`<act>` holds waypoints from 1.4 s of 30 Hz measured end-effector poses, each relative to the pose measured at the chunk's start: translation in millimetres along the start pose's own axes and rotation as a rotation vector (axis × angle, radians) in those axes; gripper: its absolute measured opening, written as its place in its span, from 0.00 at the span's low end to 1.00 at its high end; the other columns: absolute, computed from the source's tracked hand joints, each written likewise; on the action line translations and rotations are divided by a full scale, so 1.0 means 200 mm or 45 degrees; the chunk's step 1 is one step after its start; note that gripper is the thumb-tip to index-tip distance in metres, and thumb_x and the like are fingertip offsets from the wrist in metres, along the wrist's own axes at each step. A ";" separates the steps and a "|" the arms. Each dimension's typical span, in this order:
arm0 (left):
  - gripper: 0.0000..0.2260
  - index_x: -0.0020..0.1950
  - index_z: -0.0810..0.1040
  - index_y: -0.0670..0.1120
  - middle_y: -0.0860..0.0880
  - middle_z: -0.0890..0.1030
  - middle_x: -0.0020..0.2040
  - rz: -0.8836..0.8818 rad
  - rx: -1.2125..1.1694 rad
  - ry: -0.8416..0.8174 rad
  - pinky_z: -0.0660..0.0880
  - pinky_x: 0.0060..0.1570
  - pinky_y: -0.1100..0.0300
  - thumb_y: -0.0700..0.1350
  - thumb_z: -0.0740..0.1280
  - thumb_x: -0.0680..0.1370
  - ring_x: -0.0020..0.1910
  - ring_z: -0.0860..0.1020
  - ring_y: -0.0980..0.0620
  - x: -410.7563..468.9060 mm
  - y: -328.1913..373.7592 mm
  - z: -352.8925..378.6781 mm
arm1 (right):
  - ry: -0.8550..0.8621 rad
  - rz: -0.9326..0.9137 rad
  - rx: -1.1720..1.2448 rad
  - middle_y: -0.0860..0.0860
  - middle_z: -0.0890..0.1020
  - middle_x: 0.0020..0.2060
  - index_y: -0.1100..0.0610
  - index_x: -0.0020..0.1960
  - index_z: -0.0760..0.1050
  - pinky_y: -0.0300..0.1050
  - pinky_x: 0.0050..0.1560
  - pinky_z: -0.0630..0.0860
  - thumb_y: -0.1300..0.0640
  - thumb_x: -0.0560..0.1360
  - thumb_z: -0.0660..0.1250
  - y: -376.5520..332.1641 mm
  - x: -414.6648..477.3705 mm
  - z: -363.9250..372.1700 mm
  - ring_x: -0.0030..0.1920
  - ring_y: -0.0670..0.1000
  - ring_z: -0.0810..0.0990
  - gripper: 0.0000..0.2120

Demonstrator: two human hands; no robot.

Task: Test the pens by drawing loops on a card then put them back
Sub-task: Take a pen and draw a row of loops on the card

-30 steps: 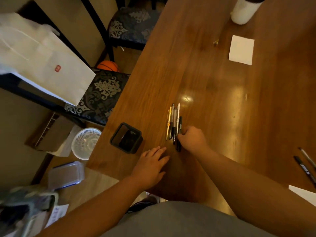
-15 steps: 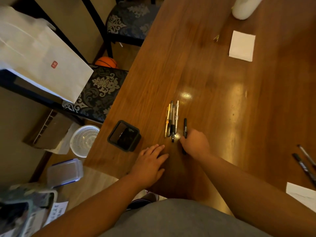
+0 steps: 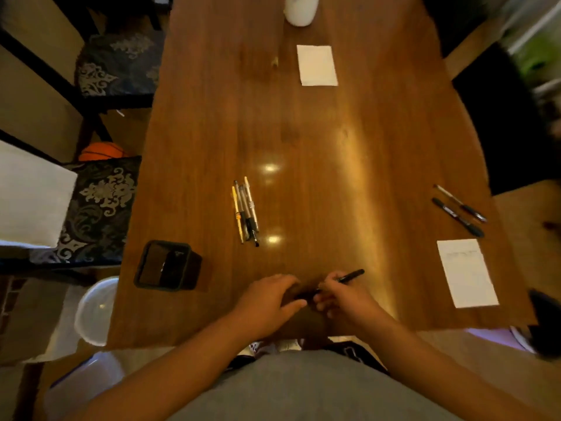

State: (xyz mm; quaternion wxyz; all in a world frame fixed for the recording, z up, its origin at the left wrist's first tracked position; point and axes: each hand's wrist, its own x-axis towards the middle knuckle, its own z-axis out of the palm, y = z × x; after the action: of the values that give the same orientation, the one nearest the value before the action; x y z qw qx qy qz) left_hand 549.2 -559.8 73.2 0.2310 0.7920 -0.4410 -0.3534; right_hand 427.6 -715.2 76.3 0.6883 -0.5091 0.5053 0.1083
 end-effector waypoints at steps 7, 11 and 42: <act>0.11 0.59 0.77 0.54 0.54 0.80 0.53 0.448 0.165 -0.078 0.73 0.48 0.58 0.55 0.65 0.78 0.51 0.76 0.55 0.16 0.33 0.10 | 0.134 0.038 0.584 0.55 0.78 0.30 0.56 0.41 0.72 0.41 0.27 0.68 0.62 0.75 0.62 0.13 -0.25 -0.23 0.28 0.50 0.75 0.05; 0.11 0.57 0.77 0.52 0.52 0.81 0.51 0.608 0.246 -0.114 0.73 0.48 0.55 0.54 0.64 0.78 0.51 0.77 0.52 0.26 0.49 0.15 | 0.203 0.010 0.721 0.53 0.77 0.28 0.56 0.40 0.71 0.40 0.25 0.68 0.62 0.76 0.61 0.14 -0.32 -0.37 0.26 0.48 0.74 0.06; 0.05 0.48 0.77 0.55 0.56 0.80 0.38 -0.084 -0.146 -0.014 0.72 0.35 0.65 0.54 0.64 0.80 0.37 0.78 0.61 0.77 1.57 0.97 | -0.280 0.044 0.244 0.53 0.79 0.29 0.57 0.42 0.75 0.39 0.29 0.72 0.56 0.77 0.70 0.04 -0.16 -1.97 0.29 0.48 0.76 0.07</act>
State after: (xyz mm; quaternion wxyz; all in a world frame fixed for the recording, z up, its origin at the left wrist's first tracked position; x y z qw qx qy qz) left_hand 287.7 -860.6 106.2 0.2617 0.7896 -0.3950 -0.3899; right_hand 177.6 -1019.4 108.9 0.7831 -0.4173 0.4434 0.1265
